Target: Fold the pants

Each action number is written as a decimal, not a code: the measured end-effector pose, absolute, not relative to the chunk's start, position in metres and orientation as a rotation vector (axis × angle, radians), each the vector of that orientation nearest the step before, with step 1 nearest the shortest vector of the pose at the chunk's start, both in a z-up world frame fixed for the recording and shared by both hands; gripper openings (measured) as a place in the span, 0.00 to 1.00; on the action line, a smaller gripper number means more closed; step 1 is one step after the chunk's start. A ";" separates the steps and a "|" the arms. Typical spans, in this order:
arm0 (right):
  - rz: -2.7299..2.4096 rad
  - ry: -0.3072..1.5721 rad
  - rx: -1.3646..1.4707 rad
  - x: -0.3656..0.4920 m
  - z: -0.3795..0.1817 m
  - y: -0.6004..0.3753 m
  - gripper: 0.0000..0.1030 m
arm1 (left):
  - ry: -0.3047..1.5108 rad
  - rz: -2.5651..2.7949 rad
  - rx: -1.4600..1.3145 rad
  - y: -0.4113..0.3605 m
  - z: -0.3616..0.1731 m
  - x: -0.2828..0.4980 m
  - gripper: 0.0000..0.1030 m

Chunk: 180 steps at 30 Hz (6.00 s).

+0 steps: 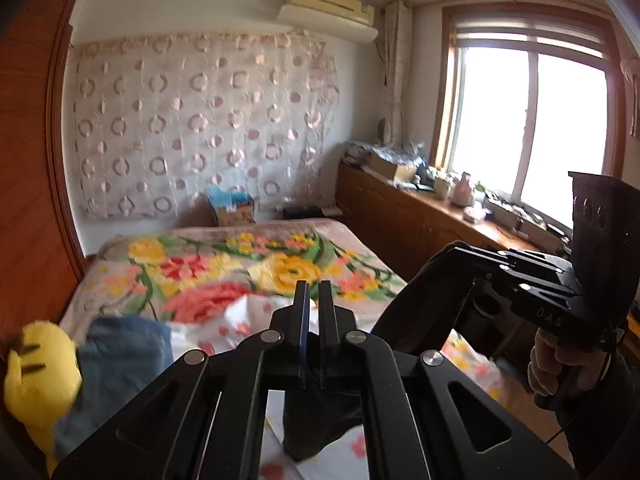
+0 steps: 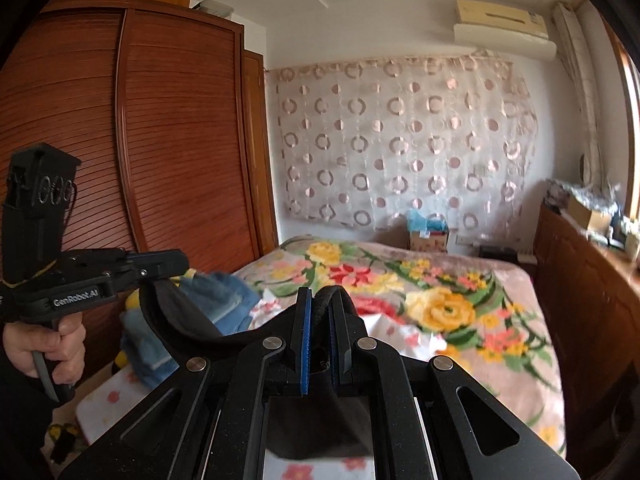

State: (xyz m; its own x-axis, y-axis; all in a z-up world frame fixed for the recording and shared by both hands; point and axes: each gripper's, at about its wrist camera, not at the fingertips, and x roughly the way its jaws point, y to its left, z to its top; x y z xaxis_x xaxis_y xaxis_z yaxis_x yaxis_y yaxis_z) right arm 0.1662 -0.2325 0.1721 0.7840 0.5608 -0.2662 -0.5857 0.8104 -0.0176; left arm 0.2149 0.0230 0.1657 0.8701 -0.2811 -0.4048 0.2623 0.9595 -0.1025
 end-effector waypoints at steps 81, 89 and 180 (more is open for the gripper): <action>0.494 0.763 -0.015 0.185 -0.042 -0.214 0.14 | 0.874 -0.336 -0.137 -0.028 -0.095 0.102 0.21; 0.526 0.757 -0.060 0.181 -0.038 -0.207 0.11 | 0.838 -0.344 -0.109 -0.029 -0.084 0.096 0.12; 0.555 0.659 -0.117 0.261 -0.011 -0.137 0.17 | 0.780 -0.180 -0.008 0.020 -0.032 0.161 0.12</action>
